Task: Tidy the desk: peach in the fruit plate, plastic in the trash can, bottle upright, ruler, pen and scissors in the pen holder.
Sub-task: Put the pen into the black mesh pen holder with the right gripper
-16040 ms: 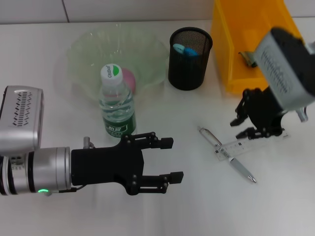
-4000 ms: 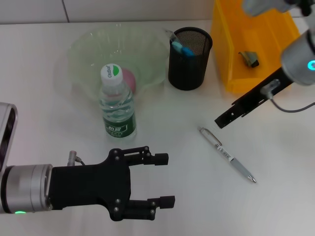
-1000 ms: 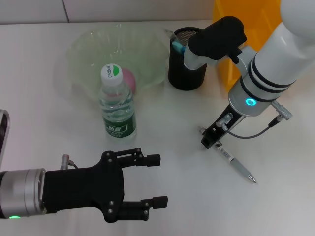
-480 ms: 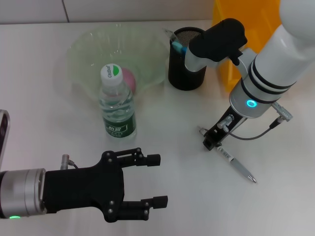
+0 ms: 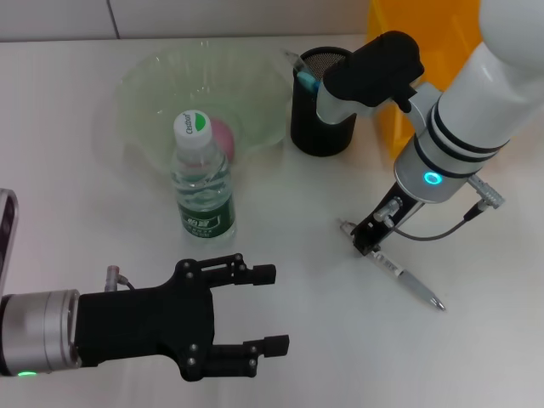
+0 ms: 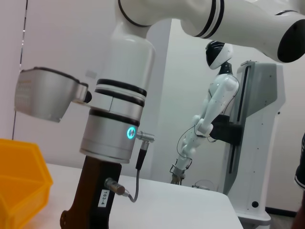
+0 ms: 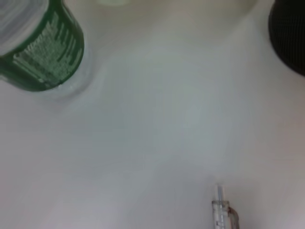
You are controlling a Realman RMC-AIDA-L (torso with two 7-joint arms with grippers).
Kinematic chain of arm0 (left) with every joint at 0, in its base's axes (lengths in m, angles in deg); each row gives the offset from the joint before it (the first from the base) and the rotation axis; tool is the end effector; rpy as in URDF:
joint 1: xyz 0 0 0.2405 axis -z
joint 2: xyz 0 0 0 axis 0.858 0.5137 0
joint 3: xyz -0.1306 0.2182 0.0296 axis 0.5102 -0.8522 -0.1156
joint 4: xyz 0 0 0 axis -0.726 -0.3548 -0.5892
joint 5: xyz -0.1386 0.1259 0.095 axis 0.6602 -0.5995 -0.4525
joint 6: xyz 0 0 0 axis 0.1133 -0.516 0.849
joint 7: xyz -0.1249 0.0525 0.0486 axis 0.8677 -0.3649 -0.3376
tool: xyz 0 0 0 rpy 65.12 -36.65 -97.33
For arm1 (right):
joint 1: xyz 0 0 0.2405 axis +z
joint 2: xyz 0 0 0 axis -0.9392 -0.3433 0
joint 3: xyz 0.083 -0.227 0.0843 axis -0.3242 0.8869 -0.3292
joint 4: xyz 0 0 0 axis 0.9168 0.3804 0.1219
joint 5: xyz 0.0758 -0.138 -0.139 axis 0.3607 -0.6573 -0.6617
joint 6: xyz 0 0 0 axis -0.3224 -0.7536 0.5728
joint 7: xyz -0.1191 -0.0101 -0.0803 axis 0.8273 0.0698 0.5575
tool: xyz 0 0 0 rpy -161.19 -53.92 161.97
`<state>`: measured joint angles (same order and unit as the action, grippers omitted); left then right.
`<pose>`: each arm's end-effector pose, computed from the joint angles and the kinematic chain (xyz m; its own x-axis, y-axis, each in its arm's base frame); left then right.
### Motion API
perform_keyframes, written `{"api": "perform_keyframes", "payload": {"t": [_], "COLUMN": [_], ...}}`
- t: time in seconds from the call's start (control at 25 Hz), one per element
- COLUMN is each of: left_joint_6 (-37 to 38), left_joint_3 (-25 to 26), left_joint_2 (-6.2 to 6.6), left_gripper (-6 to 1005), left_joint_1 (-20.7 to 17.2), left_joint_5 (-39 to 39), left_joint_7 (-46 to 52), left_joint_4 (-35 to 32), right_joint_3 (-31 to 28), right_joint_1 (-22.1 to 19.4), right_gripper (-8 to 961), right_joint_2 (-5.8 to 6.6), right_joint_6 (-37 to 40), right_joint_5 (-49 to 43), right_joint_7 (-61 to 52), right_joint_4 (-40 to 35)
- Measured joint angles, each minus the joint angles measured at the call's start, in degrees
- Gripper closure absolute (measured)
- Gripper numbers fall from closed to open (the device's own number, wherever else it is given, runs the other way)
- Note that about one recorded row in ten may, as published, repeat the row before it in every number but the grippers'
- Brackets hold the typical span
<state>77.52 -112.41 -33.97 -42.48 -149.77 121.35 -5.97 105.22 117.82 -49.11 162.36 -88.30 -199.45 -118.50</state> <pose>-0.2599 0.2307 -0.0459 0.7550 0.1465 0.6392 0.1747 -0.9844 0.0193 0.1584 0.3600 -0.0822 0.5808 -0.7511 0.3139 -0.5841 -0.6531 -0.4820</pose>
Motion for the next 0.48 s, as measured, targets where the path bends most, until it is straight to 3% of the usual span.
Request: {"api": "perform_keyframes", "payload": {"t": [0.2,0.28,0.32,0.36,0.48], "left_joint_6": [0.0,0.0,0.1,0.1,0.1], "left_joint_3": [0.0,0.0,0.0,0.0,0.0], "left_joint_2": [0.00,0.01,0.01,0.01,0.01], "left_gripper": [231,231,231,231,231], "left_joint_1": [0.0,0.0,0.0,0.0,-0.1], "left_joint_5": [0.0,0.0,0.0,0.0,0.0], "left_joint_7": [0.0,0.0,0.0,0.0,0.0], "left_joint_4": [0.0,0.0,0.0,0.0,0.0], "right_joint_3": [-2.4,-5.9,-11.3,-11.3,-17.7], "right_joint_1": [-3.8,-6.4,-10.1,-10.1,-15.5], "right_gripper": [784,787,787,787,787], "right_joint_2": [0.42,0.50,0.31,0.31,0.06], "right_joint_6": [0.6,0.7,-0.3,-0.3,-6.6], "right_joint_5": [0.0,0.1,1.9,1.9,10.7], "right_joint_7": [0.5,1.7,5.1,5.1,13.9], "right_joint_4": [-9.2,-15.0,-22.0,-22.0,-28.4]}}
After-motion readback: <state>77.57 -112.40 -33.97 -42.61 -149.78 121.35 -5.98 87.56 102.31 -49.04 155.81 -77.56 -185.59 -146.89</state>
